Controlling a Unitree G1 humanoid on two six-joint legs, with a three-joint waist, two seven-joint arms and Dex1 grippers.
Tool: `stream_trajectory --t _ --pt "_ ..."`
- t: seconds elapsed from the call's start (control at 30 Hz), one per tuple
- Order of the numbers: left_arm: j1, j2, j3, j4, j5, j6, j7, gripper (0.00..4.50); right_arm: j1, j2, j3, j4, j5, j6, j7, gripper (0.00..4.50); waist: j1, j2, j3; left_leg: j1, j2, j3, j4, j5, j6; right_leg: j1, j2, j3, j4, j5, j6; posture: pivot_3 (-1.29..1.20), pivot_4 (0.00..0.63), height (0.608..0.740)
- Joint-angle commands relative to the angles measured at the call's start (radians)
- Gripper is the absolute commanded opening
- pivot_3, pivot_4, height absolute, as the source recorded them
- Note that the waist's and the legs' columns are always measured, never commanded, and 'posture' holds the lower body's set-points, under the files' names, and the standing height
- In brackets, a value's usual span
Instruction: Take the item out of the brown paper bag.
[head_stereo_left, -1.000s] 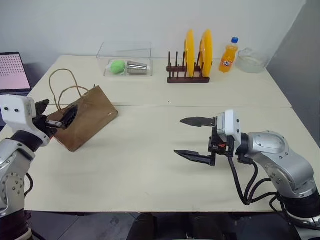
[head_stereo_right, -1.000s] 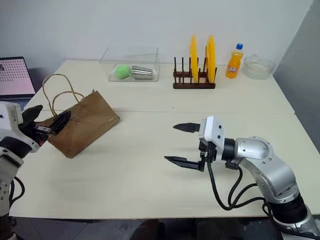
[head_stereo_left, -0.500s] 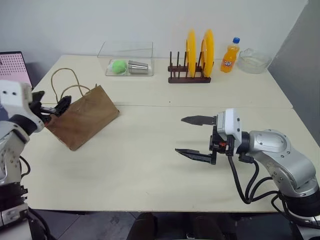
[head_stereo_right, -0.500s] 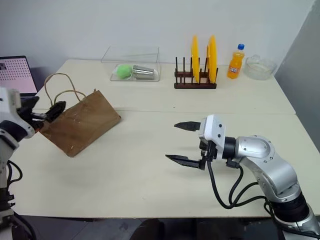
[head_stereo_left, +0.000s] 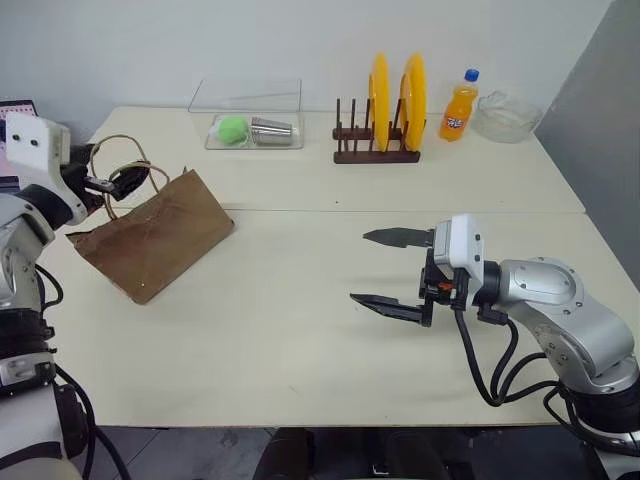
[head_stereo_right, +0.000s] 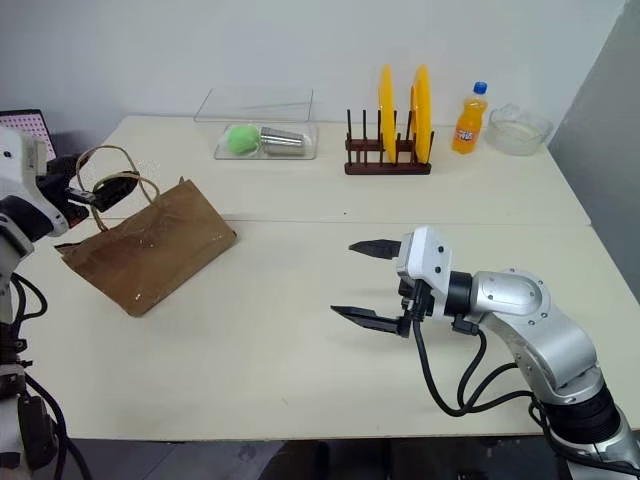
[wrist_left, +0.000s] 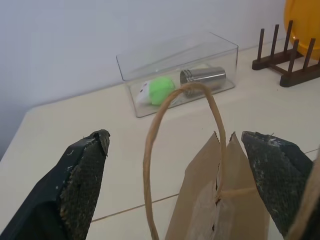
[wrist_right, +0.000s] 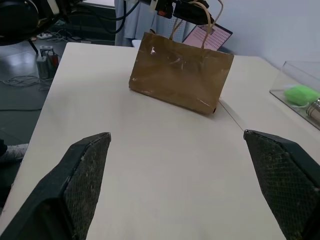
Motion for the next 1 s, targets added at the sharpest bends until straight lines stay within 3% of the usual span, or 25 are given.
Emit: stream_trajectory --t 0.03,0.2,0.5,0.77,1.0 --pt "-0.044 0.032 -0.013 0.01 0.011 -0.029 -0.043 4.29 0.005 -0.012 -0.022 -0.04 0.002 0.002 -0.01 4.5 0.0 0.0 0.0 0.0 0.0 0.0 0.0 0.0 0.0 0.0 0.0 0.0 0.0 0.0 0.0 0.0 0.15 0.74" --pt "-0.084 0.037 -0.028 0.047 0.019 -0.043 -0.079 2.94 0.014 -0.019 -0.03 -0.046 0.001 0.002 -0.015 4.5 0.0 0.0 0.0 0.0 0.0 0.0 0.0 0.0 0.001 0.0 0.0 0.0 0.001 0.0 0.0 0.0 0.15 0.74" --pt "-0.2 0.085 -0.069 0.144 0.034 -0.068 -0.201 0.07 0.038 -0.039 -0.049 -0.069 0.011 0.01 -0.03 4.5 -0.001 0.0 0.0 0.0 0.0 0.0 0.001 0.0 0.001 0.0 0.0 0.0 0.002 0.0 0.0 0.0 0.15 0.74" --pt "-0.407 0.09 -0.194 0.314 0.092 -0.116 -0.425 0.03 0.054 -0.078 -0.084 -0.1 0.035 0.048 -0.033 4.5 0.002 -0.001 0.0 -0.002 -0.001 0.0 0.003 0.0 0.001 0.0 0.0 -0.001 0.002 0.0 0.0 0.0 0.15 0.74" --pt "-0.658 -0.014 -0.306 0.541 0.178 -0.259 -0.585 0.03 0.107 -0.14 -0.129 -0.14 0.057 0.106 -0.035 4.5 0.002 -0.002 0.001 -0.007 -0.001 -0.002 0.009 -0.001 0.002 -0.001 0.0 -0.004 0.002 0.0 0.0 0.0 0.15 0.74"
